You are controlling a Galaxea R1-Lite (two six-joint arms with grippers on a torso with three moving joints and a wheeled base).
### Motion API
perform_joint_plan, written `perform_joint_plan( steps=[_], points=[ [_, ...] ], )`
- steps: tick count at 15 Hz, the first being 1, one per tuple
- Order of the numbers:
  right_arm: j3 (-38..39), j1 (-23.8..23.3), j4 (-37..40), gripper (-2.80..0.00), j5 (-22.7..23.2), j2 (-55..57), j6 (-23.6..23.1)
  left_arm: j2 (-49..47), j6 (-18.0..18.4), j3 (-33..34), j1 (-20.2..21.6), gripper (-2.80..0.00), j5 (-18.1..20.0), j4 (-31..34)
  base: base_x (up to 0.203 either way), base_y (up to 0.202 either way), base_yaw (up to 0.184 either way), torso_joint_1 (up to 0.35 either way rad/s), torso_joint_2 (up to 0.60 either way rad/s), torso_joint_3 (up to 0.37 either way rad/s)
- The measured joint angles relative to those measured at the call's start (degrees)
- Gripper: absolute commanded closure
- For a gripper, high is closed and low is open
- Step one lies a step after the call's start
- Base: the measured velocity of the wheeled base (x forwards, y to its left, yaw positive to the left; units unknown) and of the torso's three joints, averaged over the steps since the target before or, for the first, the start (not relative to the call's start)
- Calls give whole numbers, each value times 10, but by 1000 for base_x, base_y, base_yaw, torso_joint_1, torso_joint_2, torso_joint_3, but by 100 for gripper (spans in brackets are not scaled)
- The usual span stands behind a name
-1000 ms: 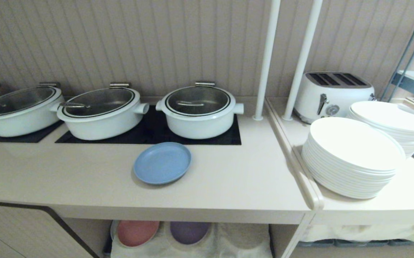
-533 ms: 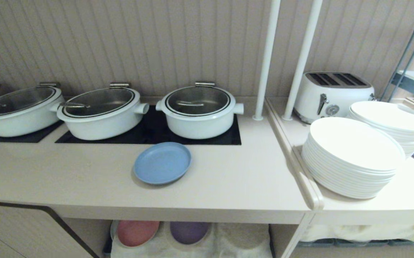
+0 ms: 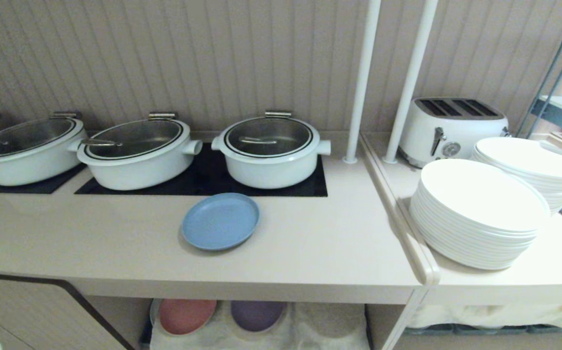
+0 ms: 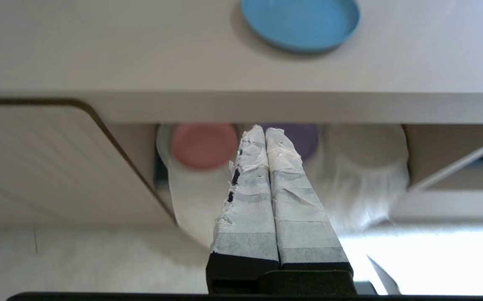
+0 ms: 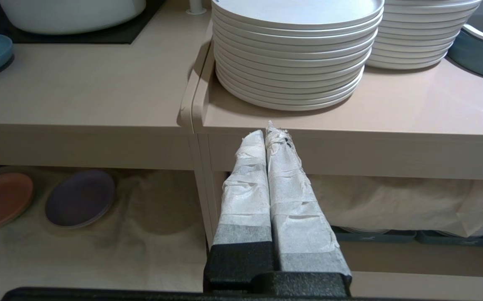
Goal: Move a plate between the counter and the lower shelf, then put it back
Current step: Pick up the plate
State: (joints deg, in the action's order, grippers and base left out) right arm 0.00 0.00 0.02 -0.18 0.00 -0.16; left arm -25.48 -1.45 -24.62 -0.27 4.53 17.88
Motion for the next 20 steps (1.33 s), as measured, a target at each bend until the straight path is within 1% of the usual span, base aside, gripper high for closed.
perform_joint_plan(
  steps=[3,7,12,13,14,17,18,19,20],
  points=[
    [0,0,0,0,0,0,0,-111,-4,-53,0,0,3,12,0,0,0,0,0,0],
    [0,0,0,0,0,0,0,-253,-6,-137,-1,0,6,53,0,0,0,0,0,0],
    [0,0,0,0,0,0,0,-431,-12,-237,-13,0,5,73,0,0,0,0,0,0],
    [0,0,0,0,0,0,0,-466,-22,-269,-21,0,5,82,0,0,0,0,0,0],
    [0,0,0,0,0,0,0,-500,-42,-307,-34,0,5,98,0,0,0,0,0,0],
    [0,0,0,0,0,0,0,-603,-131,-426,-86,0,-1,153,0,0,0,0,0,0],
    [0,0,0,0,0,0,0,-637,-155,-461,-101,0,-7,167,0,0,0,0,0,0],
    [0,0,0,0,0,0,0,-669,-167,-491,-112,0,-17,180,0,0,0,0,0,0],
    [0,0,0,0,0,0,0,-697,-172,-515,-120,0,-30,192,0,0,0,0,0,0]
  ],
)
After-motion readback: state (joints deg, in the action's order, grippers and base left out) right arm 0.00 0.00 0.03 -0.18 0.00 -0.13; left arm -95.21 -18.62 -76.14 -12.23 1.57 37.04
